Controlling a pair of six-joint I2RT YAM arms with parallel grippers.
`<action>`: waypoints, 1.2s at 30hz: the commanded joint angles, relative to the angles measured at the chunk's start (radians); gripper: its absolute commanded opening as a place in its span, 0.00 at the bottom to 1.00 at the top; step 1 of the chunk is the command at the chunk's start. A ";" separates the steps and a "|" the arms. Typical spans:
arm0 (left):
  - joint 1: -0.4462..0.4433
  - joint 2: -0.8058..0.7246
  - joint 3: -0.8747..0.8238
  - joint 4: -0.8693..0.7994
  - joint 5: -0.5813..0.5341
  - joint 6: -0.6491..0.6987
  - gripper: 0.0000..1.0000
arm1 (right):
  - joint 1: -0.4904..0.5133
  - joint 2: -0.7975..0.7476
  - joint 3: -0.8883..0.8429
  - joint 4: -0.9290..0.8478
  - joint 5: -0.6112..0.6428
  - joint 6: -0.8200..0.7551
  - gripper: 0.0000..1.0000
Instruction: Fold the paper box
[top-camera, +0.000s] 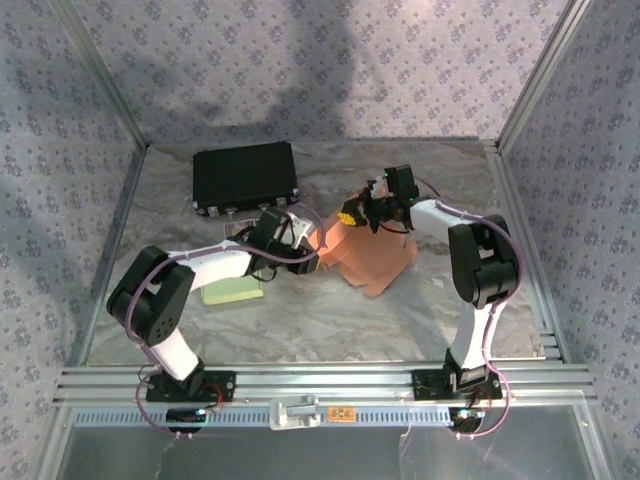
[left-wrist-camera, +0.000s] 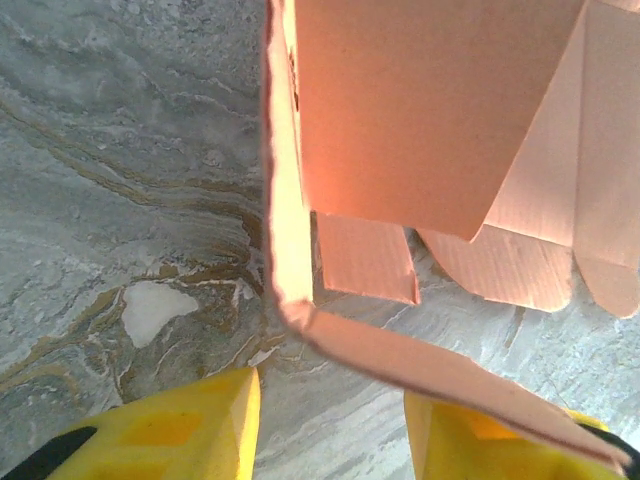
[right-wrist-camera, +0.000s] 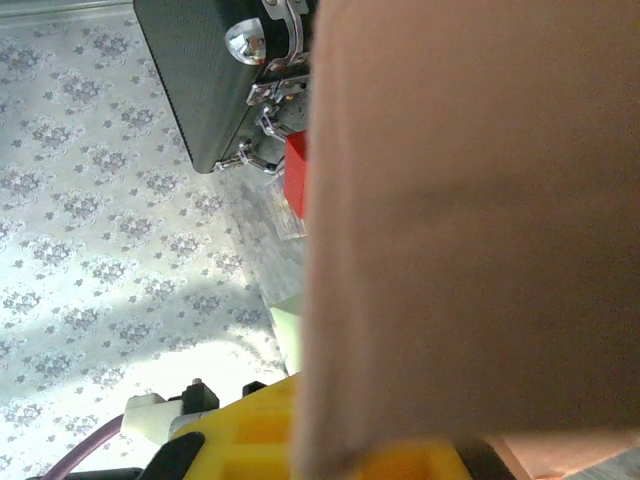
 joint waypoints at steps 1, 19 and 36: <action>-0.022 0.013 0.037 0.042 -0.043 0.017 0.42 | -0.012 -0.032 -0.062 0.078 -0.030 0.035 0.00; -0.087 0.003 0.082 0.042 -0.105 0.029 0.38 | -0.038 -0.067 -0.106 0.266 -0.059 0.152 0.00; -0.075 0.084 0.145 0.003 -0.085 0.075 0.34 | -0.036 0.001 -0.154 0.348 -0.062 0.145 0.00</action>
